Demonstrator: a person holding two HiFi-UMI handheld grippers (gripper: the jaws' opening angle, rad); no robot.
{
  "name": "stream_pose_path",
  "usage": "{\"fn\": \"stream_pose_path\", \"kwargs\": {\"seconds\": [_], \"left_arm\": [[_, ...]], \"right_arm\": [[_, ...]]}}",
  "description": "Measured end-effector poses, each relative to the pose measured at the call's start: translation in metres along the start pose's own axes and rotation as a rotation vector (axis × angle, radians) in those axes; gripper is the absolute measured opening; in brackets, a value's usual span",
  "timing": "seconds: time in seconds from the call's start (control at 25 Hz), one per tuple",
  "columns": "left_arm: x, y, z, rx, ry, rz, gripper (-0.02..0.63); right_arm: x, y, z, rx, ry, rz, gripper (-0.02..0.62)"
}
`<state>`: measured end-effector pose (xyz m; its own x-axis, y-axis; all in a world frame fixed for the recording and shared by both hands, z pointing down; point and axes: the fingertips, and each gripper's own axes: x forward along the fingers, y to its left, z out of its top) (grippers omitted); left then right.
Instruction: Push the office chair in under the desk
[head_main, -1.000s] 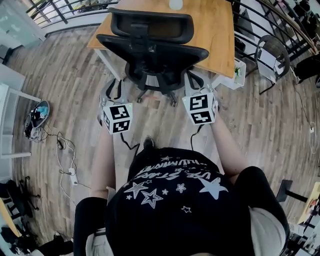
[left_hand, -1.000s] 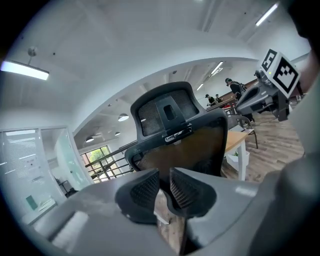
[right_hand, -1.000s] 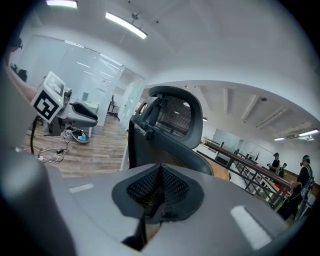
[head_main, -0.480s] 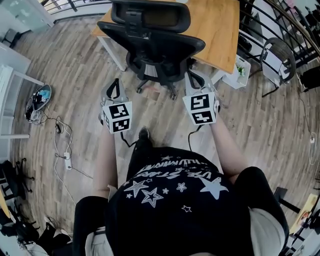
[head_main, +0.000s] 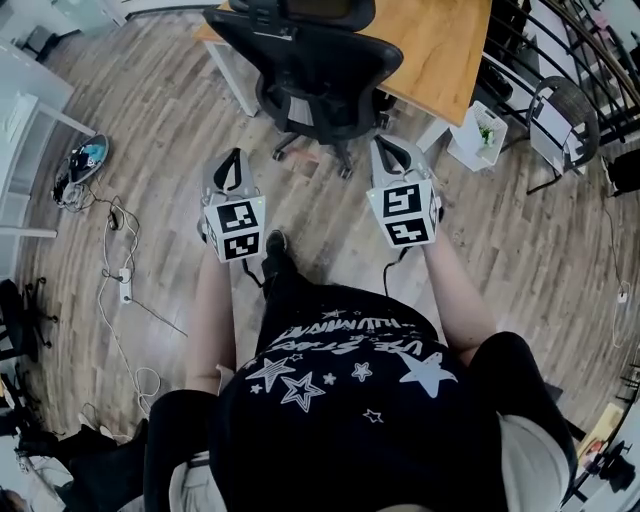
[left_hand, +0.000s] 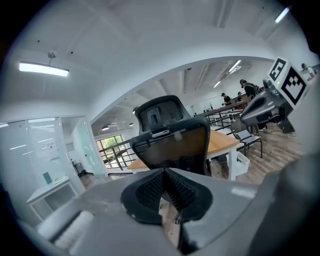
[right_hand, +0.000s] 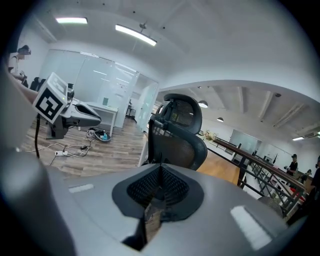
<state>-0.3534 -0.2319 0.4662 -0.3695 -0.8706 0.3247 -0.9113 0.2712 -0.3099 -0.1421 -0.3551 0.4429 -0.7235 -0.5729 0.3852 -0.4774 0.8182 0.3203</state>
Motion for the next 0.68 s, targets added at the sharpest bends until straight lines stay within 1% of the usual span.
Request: {"fn": "stream_pose_path", "kwargs": {"seconds": [0.24, 0.4, 0.68], "left_arm": [[-0.04, -0.012, -0.003, -0.002, 0.012, 0.023, 0.003], [-0.063, -0.019, -0.004, -0.005, 0.015, 0.038, 0.003], [-0.092, -0.023, 0.001, -0.006, 0.009, 0.058, 0.002]], "right_arm": [[-0.031, 0.016, -0.011, -0.016, -0.009, 0.044, 0.002], [-0.044, 0.022, -0.018, -0.007, -0.015, 0.067, 0.002], [-0.058, 0.029, -0.013, 0.007, -0.034, 0.089, 0.002]]}}
